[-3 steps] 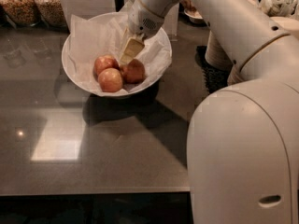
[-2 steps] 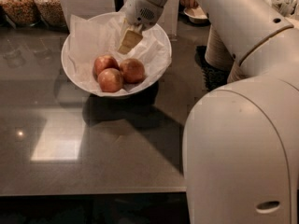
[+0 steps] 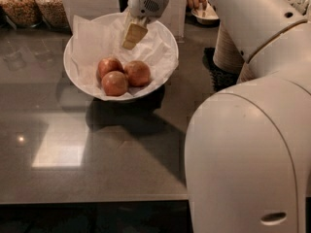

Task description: Pick apple from white bowl

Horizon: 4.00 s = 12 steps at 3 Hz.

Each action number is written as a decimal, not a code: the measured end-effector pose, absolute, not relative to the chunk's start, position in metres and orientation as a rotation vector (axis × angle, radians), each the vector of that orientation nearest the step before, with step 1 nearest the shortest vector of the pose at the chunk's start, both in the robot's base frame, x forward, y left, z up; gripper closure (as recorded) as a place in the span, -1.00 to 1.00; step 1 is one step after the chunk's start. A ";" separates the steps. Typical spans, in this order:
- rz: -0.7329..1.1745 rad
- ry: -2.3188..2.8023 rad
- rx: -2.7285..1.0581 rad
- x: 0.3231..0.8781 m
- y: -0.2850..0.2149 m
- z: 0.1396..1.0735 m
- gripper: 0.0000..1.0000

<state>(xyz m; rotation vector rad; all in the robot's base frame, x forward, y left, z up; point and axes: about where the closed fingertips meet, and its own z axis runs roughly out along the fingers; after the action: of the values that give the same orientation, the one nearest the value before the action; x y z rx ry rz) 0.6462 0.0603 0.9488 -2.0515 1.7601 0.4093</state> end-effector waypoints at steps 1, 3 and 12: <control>0.396 1.760 -2.050 0.647 0.061 0.952 1.00; 0.388 1.760 -2.049 0.648 0.061 0.955 0.62; 0.429 1.729 -1.875 0.645 0.033 0.895 -1.00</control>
Offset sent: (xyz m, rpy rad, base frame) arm -0.0086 -0.0108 0.0128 -0.0395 0.0072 0.0065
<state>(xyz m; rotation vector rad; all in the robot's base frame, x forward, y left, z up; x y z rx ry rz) 0.6446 0.0332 0.8945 -1.8746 1.7285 0.4294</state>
